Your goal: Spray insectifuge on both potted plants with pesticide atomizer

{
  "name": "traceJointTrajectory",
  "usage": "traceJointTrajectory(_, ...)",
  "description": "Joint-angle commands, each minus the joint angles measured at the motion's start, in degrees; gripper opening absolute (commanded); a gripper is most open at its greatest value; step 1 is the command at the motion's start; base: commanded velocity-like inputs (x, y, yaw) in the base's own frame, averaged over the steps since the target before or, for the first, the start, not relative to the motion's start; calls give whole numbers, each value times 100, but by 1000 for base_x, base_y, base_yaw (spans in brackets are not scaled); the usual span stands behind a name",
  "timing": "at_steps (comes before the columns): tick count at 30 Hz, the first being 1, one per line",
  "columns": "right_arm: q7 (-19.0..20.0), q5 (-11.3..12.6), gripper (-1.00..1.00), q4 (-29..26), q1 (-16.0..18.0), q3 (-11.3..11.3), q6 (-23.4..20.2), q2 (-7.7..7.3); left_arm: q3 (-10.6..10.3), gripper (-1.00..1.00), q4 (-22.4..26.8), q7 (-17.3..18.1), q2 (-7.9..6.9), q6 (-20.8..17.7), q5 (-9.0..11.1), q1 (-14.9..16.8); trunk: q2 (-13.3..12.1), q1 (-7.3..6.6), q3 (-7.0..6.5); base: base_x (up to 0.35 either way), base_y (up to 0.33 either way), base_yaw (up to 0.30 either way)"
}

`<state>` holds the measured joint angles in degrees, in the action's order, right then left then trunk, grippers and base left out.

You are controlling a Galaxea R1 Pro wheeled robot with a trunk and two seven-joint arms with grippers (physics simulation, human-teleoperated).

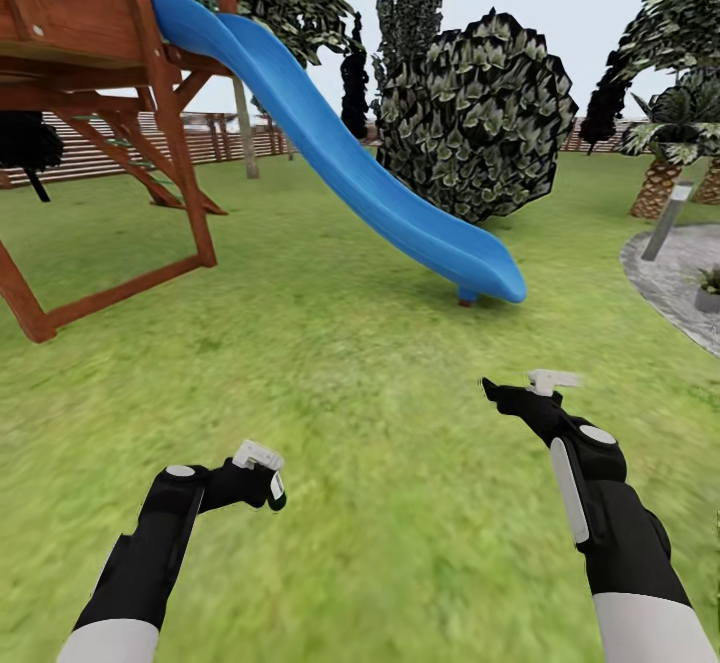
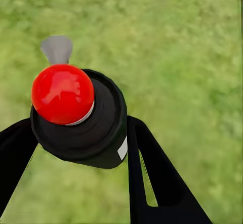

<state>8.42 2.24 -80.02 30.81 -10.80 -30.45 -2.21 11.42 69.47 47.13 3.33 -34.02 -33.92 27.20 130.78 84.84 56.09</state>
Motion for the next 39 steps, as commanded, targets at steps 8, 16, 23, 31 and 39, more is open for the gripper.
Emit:
traceJointTrajectory(8,20,22,100,-5,4,-16,-31,1,26,-100,9,58,1,-25,-36,5,2,3,6,347,0,-267)
traceJointTrajectory(16,20,22,100,-7,4,-18,-31,1,27,-100,11,58,1,-25,-36,4,2,3,6,347,0,-267)
traceJointTrajectory(23,20,22,100,-9,6,-18,-31,1,27,-100,10,58,1,-25,-36,3,2,3,6,346,0,-267)
traceJointTrajectory(31,20,22,100,-5,4,-18,-31,1,22,-100,11,59,1,-25,-36,3,2,3,6,347,0,-267)
traceJointTrajectory(39,20,22,100,-5,4,-18,-31,1,26,-100,13,56,1,-25,-36,4,2,3,6,346,0,-267)
